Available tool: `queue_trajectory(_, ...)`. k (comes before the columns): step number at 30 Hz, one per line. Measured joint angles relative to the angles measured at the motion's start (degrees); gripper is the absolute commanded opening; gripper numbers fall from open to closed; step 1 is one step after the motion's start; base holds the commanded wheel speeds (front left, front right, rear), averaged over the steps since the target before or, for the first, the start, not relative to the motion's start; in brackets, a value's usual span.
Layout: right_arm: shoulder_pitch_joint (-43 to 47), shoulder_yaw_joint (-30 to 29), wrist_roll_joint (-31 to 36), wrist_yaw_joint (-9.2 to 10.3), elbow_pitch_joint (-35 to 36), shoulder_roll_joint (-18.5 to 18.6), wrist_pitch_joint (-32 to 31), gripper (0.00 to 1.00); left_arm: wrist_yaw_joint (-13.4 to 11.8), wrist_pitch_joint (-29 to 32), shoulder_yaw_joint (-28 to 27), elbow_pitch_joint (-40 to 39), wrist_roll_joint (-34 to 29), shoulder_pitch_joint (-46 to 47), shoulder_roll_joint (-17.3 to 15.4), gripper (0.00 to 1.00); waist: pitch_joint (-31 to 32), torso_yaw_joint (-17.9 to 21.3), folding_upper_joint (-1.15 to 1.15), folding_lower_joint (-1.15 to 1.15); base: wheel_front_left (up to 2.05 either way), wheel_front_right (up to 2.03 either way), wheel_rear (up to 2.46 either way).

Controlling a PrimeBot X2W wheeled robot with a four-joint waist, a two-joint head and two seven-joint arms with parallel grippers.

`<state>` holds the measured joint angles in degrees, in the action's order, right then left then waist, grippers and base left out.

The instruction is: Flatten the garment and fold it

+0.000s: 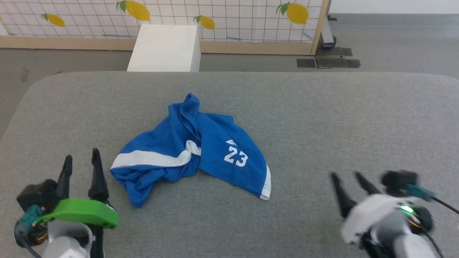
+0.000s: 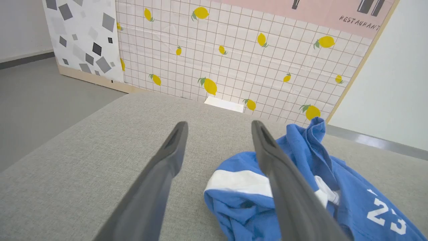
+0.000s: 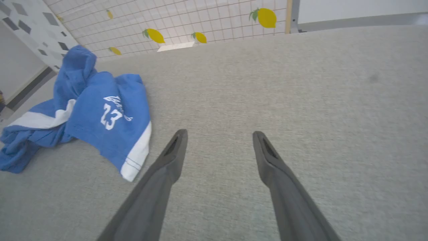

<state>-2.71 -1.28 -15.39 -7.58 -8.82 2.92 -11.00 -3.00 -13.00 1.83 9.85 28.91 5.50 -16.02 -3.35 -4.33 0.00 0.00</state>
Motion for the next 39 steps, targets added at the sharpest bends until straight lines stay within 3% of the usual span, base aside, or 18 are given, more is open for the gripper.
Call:
queue_trajectory(5,-6.3,12.3,3.0,0.00,-0.4,-0.1,-7.0,1.00,0.2,-1.5,0.8,-0.7,-4.4,-2.5,2.0,1.00,-1.3,-0.5,0.00,0.00,0.00,0.00,0.00)
queue_trajectory(12,-20.4,24.4,6.0,0.00,-8.6,-0.1,-17.9,1.00,2.5,-1.6,-0.7,-2.6,-6.8,-2.3,5.2,1.00,-5.0,-1.7,0.00,0.00,0.00,0.00,0.00)
queue_trajectory(17,-26.5,27.0,8.0,0.00,-15.3,-0.1,-20.4,1.00,4.7,-1.7,-2.4,-2.5,-8.3,-0.8,6.6,1.00,-7.9,-3.2,0.00,0.00,0.00,0.00,0.00)
queue_trajectory(23,-27.1,29.9,7.3,0.01,-19.9,-0.1,-21.5,0.99,6.6,-1.7,-4.2,-1.4,-9.7,0.6,7.9,1.00,-10.4,-4.9,0.00,0.00,0.00,0.00,0.00)
queue_trajectory(24,-27.4,30.2,6.6,0.01,-20.0,-0.1,-21.6,0.29,6.8,-1.7,-4.6,-1.1,-9.9,0.7,8.2,1.00,-10.7,-5.1,0.00,0.00,0.00,0.00,0.00)
queue_trajectory(25,-27.7,30.3,6.0,0.01,-20.0,0.0,-21.3,0.00,7.0,-1.7,-4.9,-0.9,-10.0,0.8,8.3,1.00,-10.8,-5.3,0.00,0.00,0.00,0.00,0.00)
queue_trajectory(26,-27.9,30.2,5.0,0.01,-20.0,0.0,-20.7,0.00,7.2,-1.7,-5.2,-0.5,-10.2,0.8,8.4,1.00,-10.8,-5.3,0.00,0.01,0.00,0.00,0.00)
queue_trajectory(29,-27.6,27.8,0.8,0.00,-19.6,-0.2,-17.1,0.00,7.8,-1.7,-5.6,0.1,-10.7,0.8,8.8,1.00,-10.2,-5.2,0.00,0.00,0.00,0.00,0.00)
queue_trajectory(32,-26.7,20.8,-4.9,0.00,-17.7,-0.3,-10.7,0.00,8.1,-1.7,-6.0,0.5,-11.6,0.7,9.3,1.00,-8.9,-4.9,0.00,0.00,0.00,0.00,0.00)
queue_trajectory(35,-23.8,9.9,-4.6,0.00,-16.2,-0.3,-6.8,0.00,8.1,-1.7,-6.7,0.5,-12.3,-0.1,9.9,1.00,-7.0,-4.4,0.00,0.00,0.00,0.00,0.00)
queue_trajectory(39,-15.0,-6.2,-0.5,0.00,-11.6,-0.2,-6.7,0.00,8.1,-1.7,-6.8,0.5,-12.8,-2.1,10.8,1.00,-4.6,-3.5,0.00,0.00,0.00,0.00,0.00)
